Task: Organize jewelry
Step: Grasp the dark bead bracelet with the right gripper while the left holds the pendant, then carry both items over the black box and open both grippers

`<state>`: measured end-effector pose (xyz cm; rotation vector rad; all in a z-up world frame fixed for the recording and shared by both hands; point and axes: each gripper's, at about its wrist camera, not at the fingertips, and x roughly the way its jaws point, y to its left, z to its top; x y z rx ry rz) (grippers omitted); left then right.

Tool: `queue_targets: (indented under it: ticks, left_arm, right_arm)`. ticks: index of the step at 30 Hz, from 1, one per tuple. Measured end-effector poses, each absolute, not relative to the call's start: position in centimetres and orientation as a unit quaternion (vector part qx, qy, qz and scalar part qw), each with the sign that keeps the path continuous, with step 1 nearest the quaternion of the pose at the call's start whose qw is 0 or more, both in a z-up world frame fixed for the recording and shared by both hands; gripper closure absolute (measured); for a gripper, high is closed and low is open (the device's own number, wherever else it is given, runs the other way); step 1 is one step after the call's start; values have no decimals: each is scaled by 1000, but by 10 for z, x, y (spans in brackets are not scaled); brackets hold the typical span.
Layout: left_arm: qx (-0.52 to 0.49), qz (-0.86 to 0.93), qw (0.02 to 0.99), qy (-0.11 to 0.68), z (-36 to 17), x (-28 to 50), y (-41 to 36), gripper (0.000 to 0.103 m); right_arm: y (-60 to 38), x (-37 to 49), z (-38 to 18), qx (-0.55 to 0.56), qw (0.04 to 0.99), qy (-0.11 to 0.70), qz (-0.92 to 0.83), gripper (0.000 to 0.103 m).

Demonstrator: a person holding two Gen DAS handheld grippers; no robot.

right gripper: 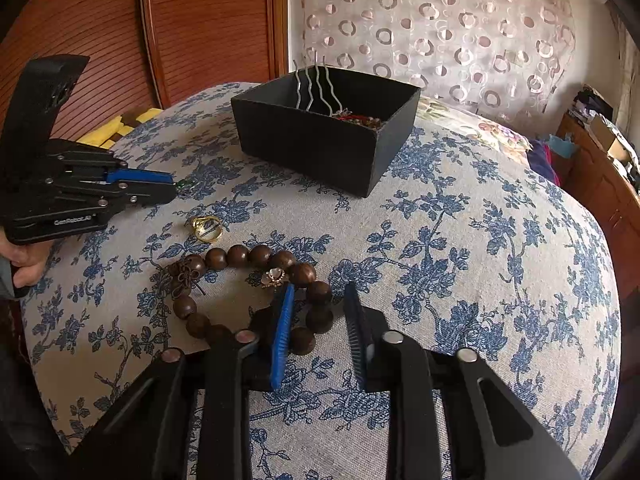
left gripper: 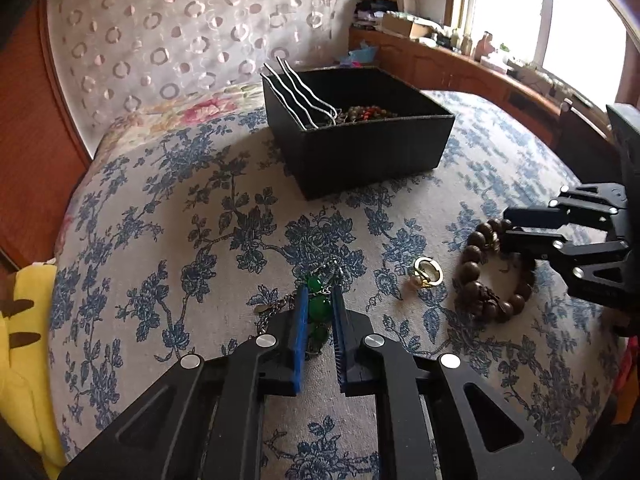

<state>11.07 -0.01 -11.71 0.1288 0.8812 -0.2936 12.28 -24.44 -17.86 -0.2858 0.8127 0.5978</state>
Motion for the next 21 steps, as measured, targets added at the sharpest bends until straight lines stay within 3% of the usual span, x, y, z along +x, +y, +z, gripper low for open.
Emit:
queue_targets:
  ticks: [6,21]
  left_arm:
    - [19,-155,907,391,-95,98,24,93]
    - [-11,-170,929,328,-48,81,61,93]
  right_arm:
    - [-242,119,-170,-146,865,391,277,88]
    - [-203,100,-78,-168,894,322,262,88]
